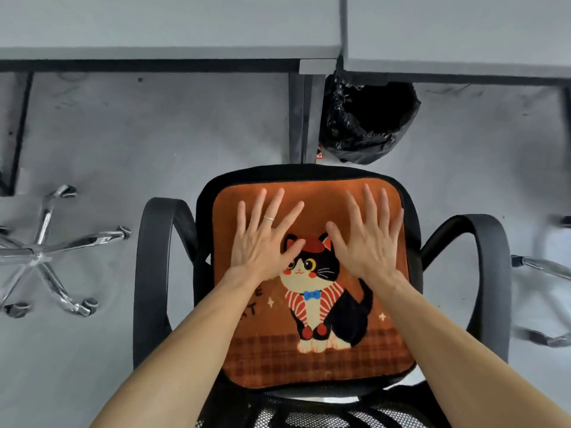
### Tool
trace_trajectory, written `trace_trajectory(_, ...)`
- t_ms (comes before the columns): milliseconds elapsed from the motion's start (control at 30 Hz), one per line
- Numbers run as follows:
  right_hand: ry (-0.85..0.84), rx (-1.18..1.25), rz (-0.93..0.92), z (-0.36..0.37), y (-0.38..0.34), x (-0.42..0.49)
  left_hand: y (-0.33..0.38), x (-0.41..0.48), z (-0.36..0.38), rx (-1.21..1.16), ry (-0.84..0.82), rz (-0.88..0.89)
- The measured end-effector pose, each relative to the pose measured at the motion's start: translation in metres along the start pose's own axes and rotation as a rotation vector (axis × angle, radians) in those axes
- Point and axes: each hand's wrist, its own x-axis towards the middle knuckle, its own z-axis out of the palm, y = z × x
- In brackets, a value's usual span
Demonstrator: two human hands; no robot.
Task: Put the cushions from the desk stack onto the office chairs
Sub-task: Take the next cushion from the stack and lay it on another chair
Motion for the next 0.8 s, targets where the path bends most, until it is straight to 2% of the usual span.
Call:
trace_trajectory(200, -0.16, -0.082, 0.079, 0.015, 0.018, 0.047, -0.036, 0.032, 0.018, 0.004, -0.027, -0.064)
trace_trajectory(467, -0.152, -0.084, 0.095, 0.018, 0.023, 0.047, -0.042, 0.032, 0.022, 0.007, -0.025, -0.064)
trace_trajectory(567, -0.176, -0.085, 0.117, 0.015, 0.021, 0.043, -0.032, 0.025, 0.02, -0.007, -0.051, -0.121)
trace_trajectory(700, -0.152, 0.028, 0.279, 0.021, 0.013, -0.01, 0.004, -0.033, 0.025, -0.096, -0.119, -0.294)
trace_trajectory(800, -0.18, 0.099, 0.496, 0.032, -0.002, -0.076, 0.033, -0.093, 0.029, -0.189, -0.222, -0.417)
